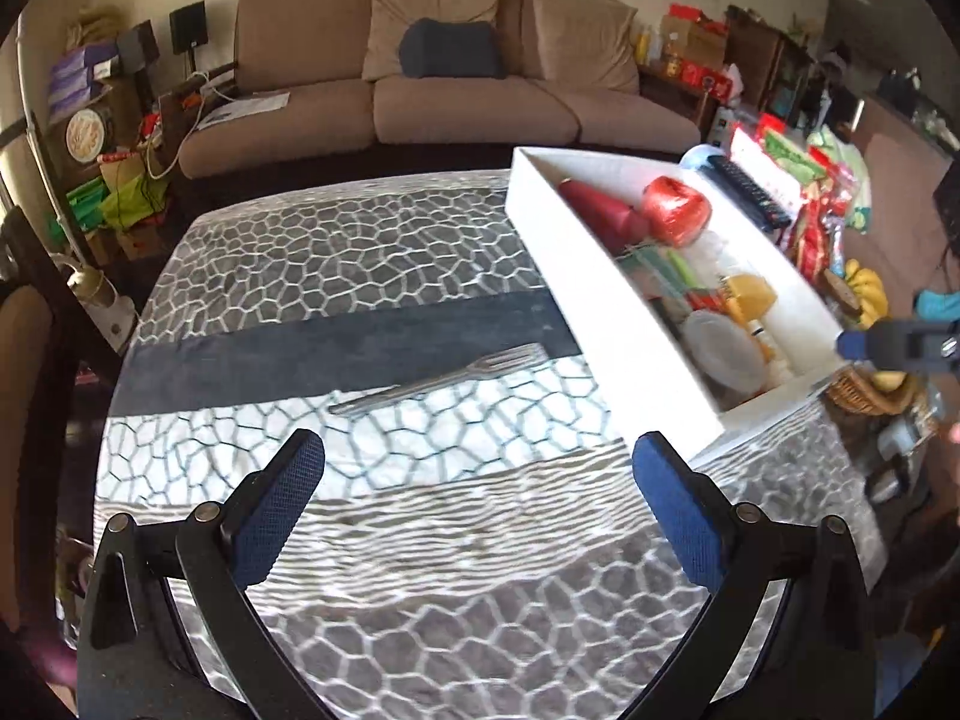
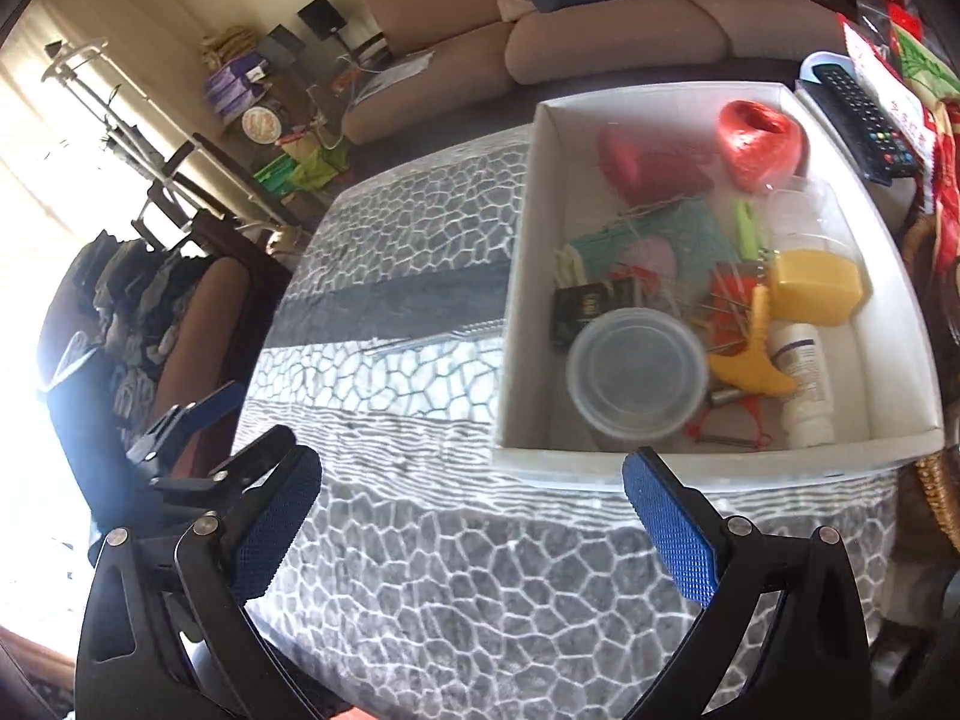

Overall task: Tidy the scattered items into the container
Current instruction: 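Move the left tool to the silver perforated file and grasp it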

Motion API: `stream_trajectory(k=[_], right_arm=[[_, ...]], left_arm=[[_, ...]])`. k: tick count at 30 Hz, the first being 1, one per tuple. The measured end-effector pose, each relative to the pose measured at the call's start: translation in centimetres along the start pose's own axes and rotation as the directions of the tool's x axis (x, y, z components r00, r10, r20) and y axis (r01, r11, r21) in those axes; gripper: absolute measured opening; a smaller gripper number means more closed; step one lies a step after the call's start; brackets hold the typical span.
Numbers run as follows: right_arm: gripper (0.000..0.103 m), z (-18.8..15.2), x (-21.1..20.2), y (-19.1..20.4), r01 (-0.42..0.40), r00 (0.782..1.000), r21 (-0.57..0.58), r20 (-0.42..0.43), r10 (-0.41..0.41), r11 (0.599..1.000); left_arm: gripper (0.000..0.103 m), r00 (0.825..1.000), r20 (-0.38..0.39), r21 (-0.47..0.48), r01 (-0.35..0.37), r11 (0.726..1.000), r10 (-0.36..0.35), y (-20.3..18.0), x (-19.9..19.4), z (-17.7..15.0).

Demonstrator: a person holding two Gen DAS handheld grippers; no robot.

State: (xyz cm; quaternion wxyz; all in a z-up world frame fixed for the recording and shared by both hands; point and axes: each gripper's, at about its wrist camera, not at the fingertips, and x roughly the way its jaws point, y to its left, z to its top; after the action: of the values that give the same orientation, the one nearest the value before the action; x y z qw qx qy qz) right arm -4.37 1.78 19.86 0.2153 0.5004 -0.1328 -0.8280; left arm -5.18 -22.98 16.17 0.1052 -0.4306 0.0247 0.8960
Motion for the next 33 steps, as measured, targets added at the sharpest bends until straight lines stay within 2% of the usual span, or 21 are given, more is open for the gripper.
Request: stream_trajectory(k=[6,10,16,18,20,23,25,27,28,30,33], right_arm=[[0.103,-0.3,1.7,4.8,-0.128,0.989,-0.039,0.064,0.13,0.991],[0.103,0.8,5.3,5.9,-0.203,0.979,-0.022,0.008,0.203,0.979],[0.103,2.0,8.8,5.2,-0.239,0.971,0.015,-0.016,0.239,0.971],[0.103,1.9,9.4,4.6,-0.24,0.971,0.019,-0.017,0.24,0.971],[0.103,1.7,9.5,4.2,-0.236,0.972,0.021,-0.014,0.237,0.971],[0.103,1.2,9.4,3.6,-0.267,0.963,0.04,-0.012,0.268,0.963],[0.103,1.1,9.3,3.3,-0.263,0.965,0.038,-0.015,0.263,0.964],[0.103,1.1,9.2,3.0,-0.252,0.968,0.04,-0.009,0.252,0.967],[0.103,1.1,9.2,2.8,-0.253,0.967,0.047,-0.004,0.253,0.966],[0.103,0.9,9.3,2.4,-0.265,0.964,0.075,0.005,0.266,0.961],[0.103,0.3,9.8,2.3,-0.306,0.951,0.117,-0.005,0.308,0.945]], left_arm=[[0.102,0.998,-0.06,0.191,0.002,0.982,0.009,3.0,6.3,-0.5],[0.095,0.996,-0.089,0.271,0.012,0.962,0.012,3.6,10.7,-0.3],[0.085,0.982,-0.185,0.327,0.081,0.942,-0.02,3.4,16.4,-0.1],[0.067,0.977,-0.212,0.327,0.093,0.94,-0.022,3.4,17.8,0.0],[0.063,0.971,-0.237,0.313,0.105,0.944,-0.029,3.4,18.9,0.0],[0.063,0.969,-0.238,0.276,0.128,0.953,-0.061,3.7,19.4,0.1],[0.05,0.968,-0.237,0.253,0.149,0.956,-0.088,3.9,19.3,0.0],[0.029,0.966,-0.243,0.242,0.149,0.959,-0.089,3.8,18.8,-0.2],[0.028,0.964,-0.253,0.236,0.143,0.961,-0.081,3.6,18.5,-0.4],[0.017,0.96,-0.272,0.228,0.129,0.965,-0.064,3.0,17.6,-1.3],[0.012,0.951,-0.3,0.168,0.133,0.977,-0.078,2.7,15.8,-3.6]])
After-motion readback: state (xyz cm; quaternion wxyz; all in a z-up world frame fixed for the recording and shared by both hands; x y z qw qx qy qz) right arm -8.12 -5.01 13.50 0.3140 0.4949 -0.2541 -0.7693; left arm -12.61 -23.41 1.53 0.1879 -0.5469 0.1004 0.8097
